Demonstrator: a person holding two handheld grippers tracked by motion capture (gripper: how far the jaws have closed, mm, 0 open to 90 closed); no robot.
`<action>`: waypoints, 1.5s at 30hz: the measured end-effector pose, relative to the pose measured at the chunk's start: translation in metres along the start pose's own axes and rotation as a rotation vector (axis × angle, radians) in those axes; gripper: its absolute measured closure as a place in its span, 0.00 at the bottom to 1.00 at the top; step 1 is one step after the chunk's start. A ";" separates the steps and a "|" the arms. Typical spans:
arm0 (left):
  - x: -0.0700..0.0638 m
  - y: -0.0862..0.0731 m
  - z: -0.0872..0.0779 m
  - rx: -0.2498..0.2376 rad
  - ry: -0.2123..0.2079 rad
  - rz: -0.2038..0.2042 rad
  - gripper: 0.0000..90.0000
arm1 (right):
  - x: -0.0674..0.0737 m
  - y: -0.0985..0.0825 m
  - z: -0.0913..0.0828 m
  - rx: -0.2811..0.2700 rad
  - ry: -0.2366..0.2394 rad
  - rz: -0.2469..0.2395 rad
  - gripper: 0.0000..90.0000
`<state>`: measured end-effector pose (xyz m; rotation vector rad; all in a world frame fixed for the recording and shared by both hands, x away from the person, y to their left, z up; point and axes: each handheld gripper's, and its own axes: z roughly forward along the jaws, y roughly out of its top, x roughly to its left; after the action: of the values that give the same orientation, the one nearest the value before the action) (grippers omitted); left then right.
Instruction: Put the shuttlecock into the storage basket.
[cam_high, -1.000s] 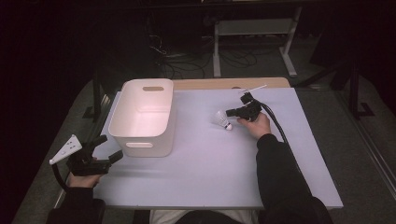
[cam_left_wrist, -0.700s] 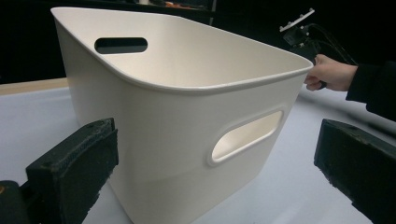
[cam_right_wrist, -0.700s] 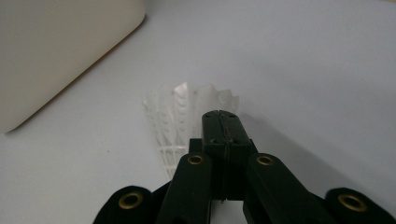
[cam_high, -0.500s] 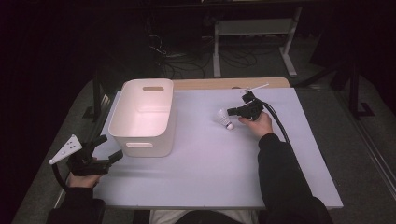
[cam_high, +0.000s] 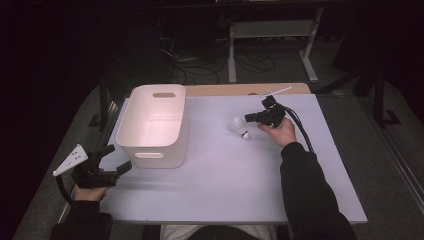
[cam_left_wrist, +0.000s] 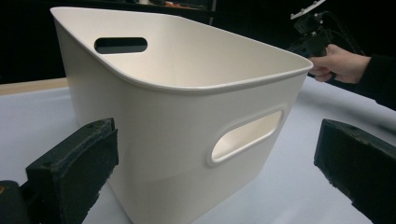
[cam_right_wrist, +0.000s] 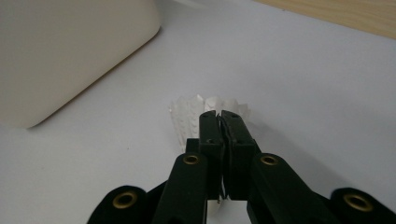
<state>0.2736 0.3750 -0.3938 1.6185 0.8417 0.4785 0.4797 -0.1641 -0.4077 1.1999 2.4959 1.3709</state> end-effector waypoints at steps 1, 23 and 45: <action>0.000 0.000 0.000 0.000 0.000 0.000 0.00 | 0.001 0.000 -0.001 0.000 0.002 -0.003 0.95; 0.000 0.000 0.001 -0.002 -0.001 -0.001 0.00 | 0.019 0.012 -0.018 0.122 -0.077 -0.059 0.21; 0.000 0.000 0.001 -0.004 -0.004 0.000 0.00 | 0.014 0.003 0.017 0.243 -0.050 -0.068 0.01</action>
<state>0.2743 0.3747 -0.3938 1.6156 0.8378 0.4767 0.4786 -0.1422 -0.4112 1.1578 2.7006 1.0324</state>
